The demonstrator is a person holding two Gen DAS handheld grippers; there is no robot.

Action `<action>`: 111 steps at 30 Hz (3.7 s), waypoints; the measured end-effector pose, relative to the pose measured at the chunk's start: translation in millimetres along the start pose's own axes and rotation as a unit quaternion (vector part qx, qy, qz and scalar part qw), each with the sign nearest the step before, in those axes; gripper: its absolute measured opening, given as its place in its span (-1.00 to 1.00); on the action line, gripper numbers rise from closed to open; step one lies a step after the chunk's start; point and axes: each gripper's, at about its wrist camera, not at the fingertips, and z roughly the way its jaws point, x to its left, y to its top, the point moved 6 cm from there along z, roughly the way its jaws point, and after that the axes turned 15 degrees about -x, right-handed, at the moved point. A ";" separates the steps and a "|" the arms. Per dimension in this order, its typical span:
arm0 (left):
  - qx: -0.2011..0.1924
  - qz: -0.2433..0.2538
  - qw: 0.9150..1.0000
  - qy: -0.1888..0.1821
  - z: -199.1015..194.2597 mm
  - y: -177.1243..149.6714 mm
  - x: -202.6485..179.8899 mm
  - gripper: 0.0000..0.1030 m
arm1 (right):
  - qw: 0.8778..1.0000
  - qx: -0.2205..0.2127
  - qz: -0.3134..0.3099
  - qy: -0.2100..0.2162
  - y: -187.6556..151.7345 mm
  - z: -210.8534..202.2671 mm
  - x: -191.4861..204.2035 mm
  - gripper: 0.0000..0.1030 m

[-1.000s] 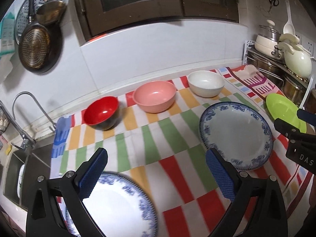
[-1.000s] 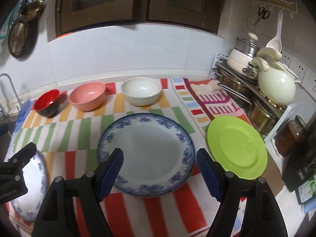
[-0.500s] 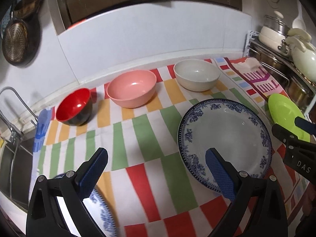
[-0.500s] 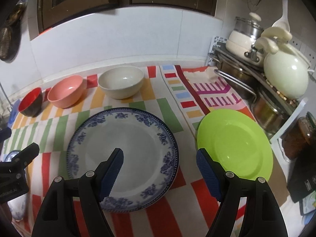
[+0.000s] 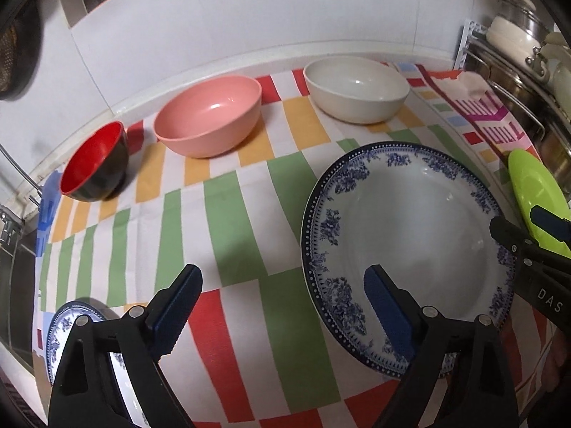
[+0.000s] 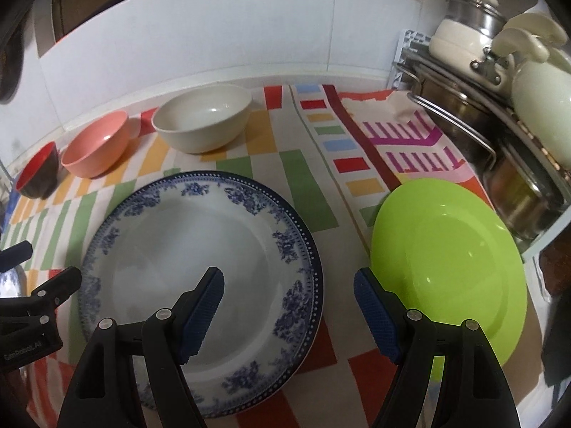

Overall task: Organize plates and bowls
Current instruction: 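Move both grippers to the second blue-and-white plate and grasp its rim, then lift the second plate with both grippers and carry it over the first plate, then lower the second plate onto the first plate and open both grippers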

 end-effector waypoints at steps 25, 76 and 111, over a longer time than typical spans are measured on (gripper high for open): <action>0.045 0.000 0.998 -0.041 36.3 -3.2 -23.7 0.22 | 0.998 0.050 0.016 0.023 -13.0 38.1 -10.6 -0.09; -0.013 -0.069 0.997 -0.016 -40.4 -22.8 73.4 -0.30 | 0.999 0.011 -0.030 0.036 -1.8 -40.9 75.6 -0.29; -0.022 -0.129 0.990 0.056 -115.9 -95.9 250.5 -0.30 | 0.992 -0.003 -0.080 0.098 -29.8 -113.7 254.6 -0.29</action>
